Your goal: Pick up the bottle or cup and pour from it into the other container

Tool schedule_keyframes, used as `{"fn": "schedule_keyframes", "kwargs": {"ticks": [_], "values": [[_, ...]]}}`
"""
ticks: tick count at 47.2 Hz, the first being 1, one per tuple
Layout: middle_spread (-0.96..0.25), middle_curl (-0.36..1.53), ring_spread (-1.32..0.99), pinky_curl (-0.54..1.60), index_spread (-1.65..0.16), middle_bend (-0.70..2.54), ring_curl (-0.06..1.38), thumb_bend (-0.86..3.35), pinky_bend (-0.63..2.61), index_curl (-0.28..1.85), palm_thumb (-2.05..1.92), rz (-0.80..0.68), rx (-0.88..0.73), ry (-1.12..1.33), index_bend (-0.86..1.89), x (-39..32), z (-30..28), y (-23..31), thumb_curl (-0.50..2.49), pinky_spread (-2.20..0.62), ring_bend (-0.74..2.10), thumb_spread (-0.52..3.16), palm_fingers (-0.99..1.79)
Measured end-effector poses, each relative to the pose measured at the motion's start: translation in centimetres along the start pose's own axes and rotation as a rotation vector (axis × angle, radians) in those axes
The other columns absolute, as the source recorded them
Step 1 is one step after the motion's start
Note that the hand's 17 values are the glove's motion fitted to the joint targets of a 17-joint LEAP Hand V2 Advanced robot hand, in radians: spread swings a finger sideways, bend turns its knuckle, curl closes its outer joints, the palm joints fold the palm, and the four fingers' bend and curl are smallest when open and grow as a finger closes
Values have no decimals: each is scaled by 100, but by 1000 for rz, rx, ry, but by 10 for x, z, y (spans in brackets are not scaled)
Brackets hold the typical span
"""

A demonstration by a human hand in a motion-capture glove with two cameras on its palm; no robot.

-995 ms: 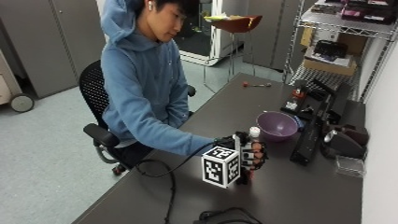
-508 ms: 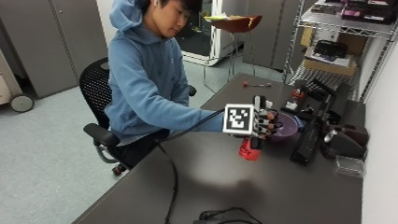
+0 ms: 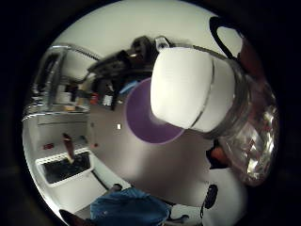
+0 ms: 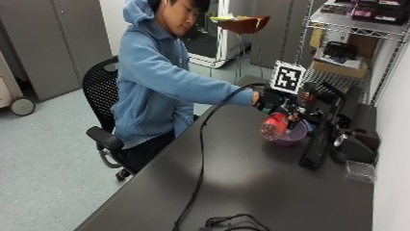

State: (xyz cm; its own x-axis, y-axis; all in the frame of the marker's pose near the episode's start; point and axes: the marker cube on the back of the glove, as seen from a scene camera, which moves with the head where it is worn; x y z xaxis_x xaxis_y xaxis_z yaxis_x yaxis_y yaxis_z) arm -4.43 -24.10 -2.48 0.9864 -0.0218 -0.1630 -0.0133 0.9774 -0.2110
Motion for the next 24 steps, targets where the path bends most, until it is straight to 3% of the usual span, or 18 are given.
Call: {"fn": "schedule_keyframes", "kwargs": {"ticks": [6, 14, 24], "values": [[-6, 50, -12, 37, -13, 23, 45, -3, 21, 37, 111, 83, -53, 243, 14, -23, -9, -14, 69, 2, 41, 23, 107], [-6, 51, -13, 37, -13, 22, 45, -4, 21, 37, 111, -28, -120, 457, 14, -69, -8, -24, 69, 2, 40, 23, 107], [-6, 51, -13, 37, -14, 22, 46, -4, 20, 37, 110, -92, -136, 479, 14, -109, -3, -30, 70, 1, 39, 23, 107]]}}
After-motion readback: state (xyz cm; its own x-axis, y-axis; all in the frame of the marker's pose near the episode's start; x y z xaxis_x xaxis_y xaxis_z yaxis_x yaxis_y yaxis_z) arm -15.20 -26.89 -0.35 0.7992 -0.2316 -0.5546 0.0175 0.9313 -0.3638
